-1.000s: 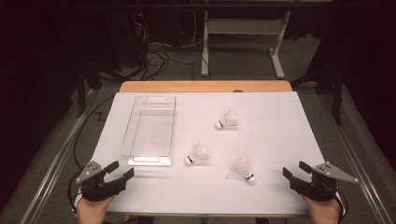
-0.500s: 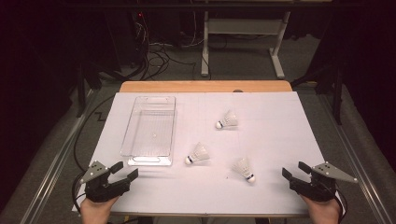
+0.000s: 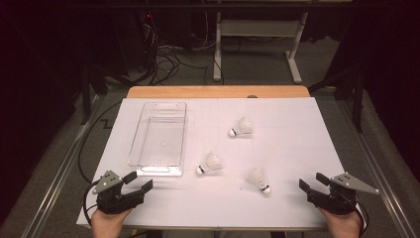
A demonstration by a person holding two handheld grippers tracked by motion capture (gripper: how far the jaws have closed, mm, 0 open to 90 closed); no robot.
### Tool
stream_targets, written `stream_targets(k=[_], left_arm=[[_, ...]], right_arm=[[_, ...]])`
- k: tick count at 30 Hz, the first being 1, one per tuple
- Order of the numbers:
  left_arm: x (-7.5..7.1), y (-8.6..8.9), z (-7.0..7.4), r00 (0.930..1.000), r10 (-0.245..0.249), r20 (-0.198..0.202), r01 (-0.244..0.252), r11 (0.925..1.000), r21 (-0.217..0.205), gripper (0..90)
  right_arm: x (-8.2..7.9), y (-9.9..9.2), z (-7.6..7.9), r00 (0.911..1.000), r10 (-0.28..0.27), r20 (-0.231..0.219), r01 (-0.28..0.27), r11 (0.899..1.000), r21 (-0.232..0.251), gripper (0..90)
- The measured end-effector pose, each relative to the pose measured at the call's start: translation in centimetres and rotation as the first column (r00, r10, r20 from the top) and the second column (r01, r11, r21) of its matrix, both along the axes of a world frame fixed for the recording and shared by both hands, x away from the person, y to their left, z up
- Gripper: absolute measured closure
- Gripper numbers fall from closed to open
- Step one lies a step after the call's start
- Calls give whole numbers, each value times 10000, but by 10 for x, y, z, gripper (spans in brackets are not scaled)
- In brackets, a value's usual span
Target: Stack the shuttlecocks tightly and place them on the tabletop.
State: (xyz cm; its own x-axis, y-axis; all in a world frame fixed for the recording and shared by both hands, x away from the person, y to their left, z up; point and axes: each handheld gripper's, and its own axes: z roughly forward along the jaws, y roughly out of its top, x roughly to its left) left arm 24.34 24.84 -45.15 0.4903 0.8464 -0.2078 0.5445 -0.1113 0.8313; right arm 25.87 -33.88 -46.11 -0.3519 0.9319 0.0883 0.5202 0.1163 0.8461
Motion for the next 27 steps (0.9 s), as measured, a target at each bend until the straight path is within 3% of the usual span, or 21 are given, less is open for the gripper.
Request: stream_targets(k=[27], left_arm=[[4, -24, 3, 9983, -584, -65, 584, 9983, 9, 314]], right_arm=[[0, 0, 0, 10000, 82, -13, -82, 10000, 34, 305]])
